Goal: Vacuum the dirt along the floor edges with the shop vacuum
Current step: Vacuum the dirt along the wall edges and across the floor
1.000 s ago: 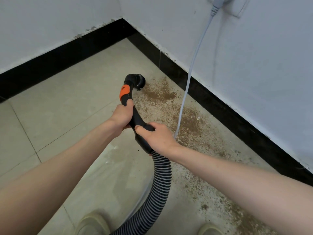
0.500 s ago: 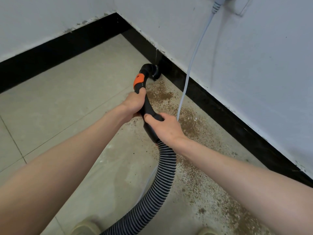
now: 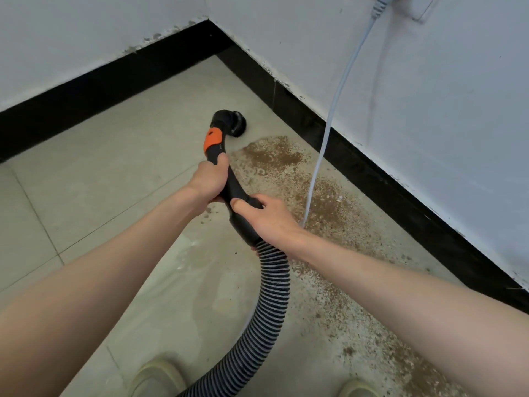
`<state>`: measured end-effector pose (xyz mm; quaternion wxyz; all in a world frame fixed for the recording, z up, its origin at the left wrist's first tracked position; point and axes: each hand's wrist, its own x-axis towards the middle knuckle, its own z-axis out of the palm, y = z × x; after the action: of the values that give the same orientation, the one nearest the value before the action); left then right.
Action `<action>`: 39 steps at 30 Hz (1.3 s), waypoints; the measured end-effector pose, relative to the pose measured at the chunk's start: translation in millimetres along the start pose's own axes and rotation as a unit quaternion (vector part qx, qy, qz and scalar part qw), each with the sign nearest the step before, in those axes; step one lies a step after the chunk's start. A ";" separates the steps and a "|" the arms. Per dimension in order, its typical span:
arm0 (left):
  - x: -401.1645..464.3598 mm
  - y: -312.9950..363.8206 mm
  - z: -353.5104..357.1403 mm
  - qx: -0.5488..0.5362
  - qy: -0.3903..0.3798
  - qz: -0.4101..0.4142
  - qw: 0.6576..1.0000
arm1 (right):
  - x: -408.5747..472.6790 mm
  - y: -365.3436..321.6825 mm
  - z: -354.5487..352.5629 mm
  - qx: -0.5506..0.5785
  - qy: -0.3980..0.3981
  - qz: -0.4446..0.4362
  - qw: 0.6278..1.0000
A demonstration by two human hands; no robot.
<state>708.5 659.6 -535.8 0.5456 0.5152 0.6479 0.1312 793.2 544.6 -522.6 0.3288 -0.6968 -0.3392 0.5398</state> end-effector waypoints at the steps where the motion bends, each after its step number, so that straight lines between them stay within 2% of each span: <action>1: -3.7 -6.2 -7.3 -0.002 0.013 -0.008 1.000 | -1.2 0.3 5.9 -0.011 -0.013 -0.004 1.000; 4: -15.8 -21.3 -28.9 -0.019 0.044 -0.026 0.999 | -5.1 -3.8 22.7 -0.049 -0.040 -0.023 0.998; 9: -39.8 -40.4 -57.5 -0.047 0.096 -0.063 0.992 | -16.3 -8.7 48.5 -0.035 -0.111 -0.016 0.993; 18: -92.5 -75.9 -57.3 -0.024 0.171 -0.134 0.976 | -53.0 16.0 59.0 -0.053 -0.169 -0.001 0.984; 25: -84.6 -84.7 -33.3 -0.046 0.195 -0.085 0.976 | -39.0 41.2 54.1 -0.035 -0.137 -0.015 0.990; 29: -90.8 -81.5 -22.5 -0.043 0.177 -0.072 0.981 | -50.8 48.2 50.0 -0.020 -0.113 -0.015 0.993; 35: -133.4 -88.9 -1.3 -0.055 0.156 -0.089 0.982 | -88.5 61.8 30.3 -0.031 -0.130 -0.011 0.991; 39: -136.7 -101.4 4.9 -0.058 0.161 -0.068 0.983 | -94.9 72.9 30.9 -0.048 -0.127 -0.020 0.991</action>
<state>642.2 502.8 -533.7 0.4709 0.4101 0.7517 0.2122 753.9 428.5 -538.7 0.2599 -0.6305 -0.4171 0.6007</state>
